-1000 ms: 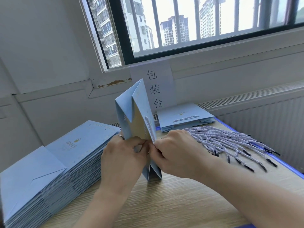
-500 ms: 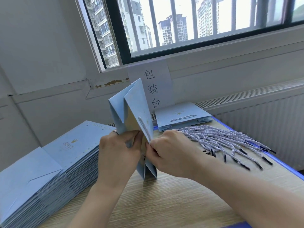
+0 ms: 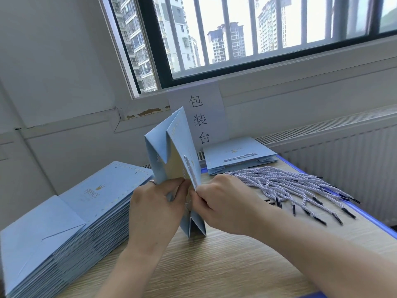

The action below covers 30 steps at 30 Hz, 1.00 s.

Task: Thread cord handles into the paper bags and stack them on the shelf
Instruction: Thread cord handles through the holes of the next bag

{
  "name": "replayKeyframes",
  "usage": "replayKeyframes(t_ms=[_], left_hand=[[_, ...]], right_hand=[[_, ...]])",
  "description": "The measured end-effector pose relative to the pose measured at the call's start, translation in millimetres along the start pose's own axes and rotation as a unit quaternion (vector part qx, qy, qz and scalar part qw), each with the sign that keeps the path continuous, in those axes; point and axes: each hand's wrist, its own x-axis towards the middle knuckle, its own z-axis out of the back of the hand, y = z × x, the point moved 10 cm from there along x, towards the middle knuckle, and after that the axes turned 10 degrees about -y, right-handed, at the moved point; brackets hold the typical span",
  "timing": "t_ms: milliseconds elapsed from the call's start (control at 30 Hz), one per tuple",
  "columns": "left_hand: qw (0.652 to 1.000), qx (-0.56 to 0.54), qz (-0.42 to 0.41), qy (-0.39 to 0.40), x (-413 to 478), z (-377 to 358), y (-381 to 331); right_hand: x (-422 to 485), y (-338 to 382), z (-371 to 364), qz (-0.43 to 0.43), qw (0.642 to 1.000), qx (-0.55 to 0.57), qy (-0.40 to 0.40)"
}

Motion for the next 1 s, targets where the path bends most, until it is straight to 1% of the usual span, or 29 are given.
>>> replayKeyframes(t_ms=[200, 367, 533, 733, 867, 933, 1000], left_hand=[[1.0, 0.018, -0.011, 0.009, -0.9, 0.9, -1.2], [0.999, -0.011, 0.023, 0.028, -3.7, -5.3, 4.4], [0.999, -0.001, 0.029, 0.03, -4.5, -3.1, 4.4], [0.996, 0.086, 0.001, 0.032, -5.0, -0.1, 2.6], [0.99, 0.132, -0.004, 0.045, -6.5, -2.5, 5.4], [0.989, 0.134, 0.0, 0.056, -8.2, -4.4, 7.3], [0.99, 0.127, -0.001, 0.066, -9.5, -4.7, 6.6]], right_hand=[[-0.4, 2.9, -1.8, 0.01, 1.0, 0.005, 0.015], [-0.8, 3.8, -2.0, 0.014, 1.0, 0.011, 0.018], [0.1, 4.5, -0.8, 0.014, 0.999, 0.027, 0.018], [-1.1, 6.3, 1.4, 0.024, 0.999, 0.022, 0.029], [-7.1, 5.0, -5.6, 0.031, 0.996, 0.002, 0.083], [-10.5, 3.9, -11.8, 0.034, 0.992, -0.013, 0.119], [-12.1, 4.5, -12.7, 0.041, 0.99, -0.024, 0.134]])
